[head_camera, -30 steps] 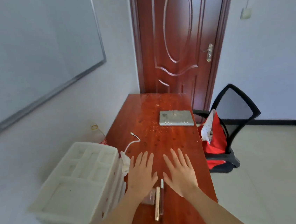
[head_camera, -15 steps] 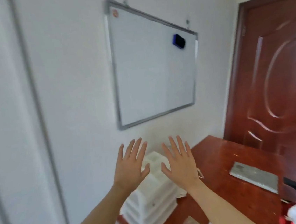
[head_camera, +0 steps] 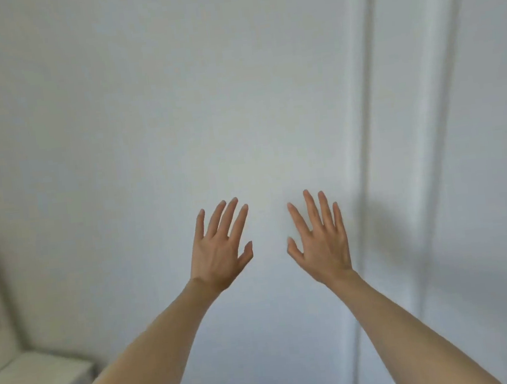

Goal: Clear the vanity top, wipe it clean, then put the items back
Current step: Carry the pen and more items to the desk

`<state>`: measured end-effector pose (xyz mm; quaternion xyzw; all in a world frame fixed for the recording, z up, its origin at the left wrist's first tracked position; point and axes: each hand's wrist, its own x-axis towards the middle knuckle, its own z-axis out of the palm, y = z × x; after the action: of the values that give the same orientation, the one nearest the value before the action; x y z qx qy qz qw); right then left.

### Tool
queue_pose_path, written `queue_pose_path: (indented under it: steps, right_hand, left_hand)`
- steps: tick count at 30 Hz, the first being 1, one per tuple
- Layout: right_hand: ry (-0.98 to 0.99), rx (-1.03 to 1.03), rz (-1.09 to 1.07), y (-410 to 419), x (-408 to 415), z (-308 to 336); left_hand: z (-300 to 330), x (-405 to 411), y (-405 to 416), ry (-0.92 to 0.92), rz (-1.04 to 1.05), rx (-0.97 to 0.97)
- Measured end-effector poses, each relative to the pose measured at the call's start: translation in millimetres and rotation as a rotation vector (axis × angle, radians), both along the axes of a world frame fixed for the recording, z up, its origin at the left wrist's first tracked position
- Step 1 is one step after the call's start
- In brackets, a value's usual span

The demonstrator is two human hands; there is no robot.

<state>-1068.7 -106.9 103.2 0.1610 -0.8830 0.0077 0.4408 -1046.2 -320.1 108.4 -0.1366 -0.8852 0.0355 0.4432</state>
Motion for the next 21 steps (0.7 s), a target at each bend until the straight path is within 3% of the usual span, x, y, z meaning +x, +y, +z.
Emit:
queue_pose_path:
  steps: [5,11,21]
  right_hand:
    - [0.001,-0.009,0.319,-181.9,-16.1,-6.9]
    - [-0.021,0.004,0.733,-382.3,1.4,-21.4]
    - [-0.045,0.05,1.342,-617.3,69.5,-50.1]
  left_hand:
    - [-5.3,49.6,-169.8,-0.018,0.383,0.012]
    - [-28.1,138.9,-319.3,-0.038,0.761,0.02]
    - [-61.1,275.1,-442.9,-0.043,1.358,0.09]
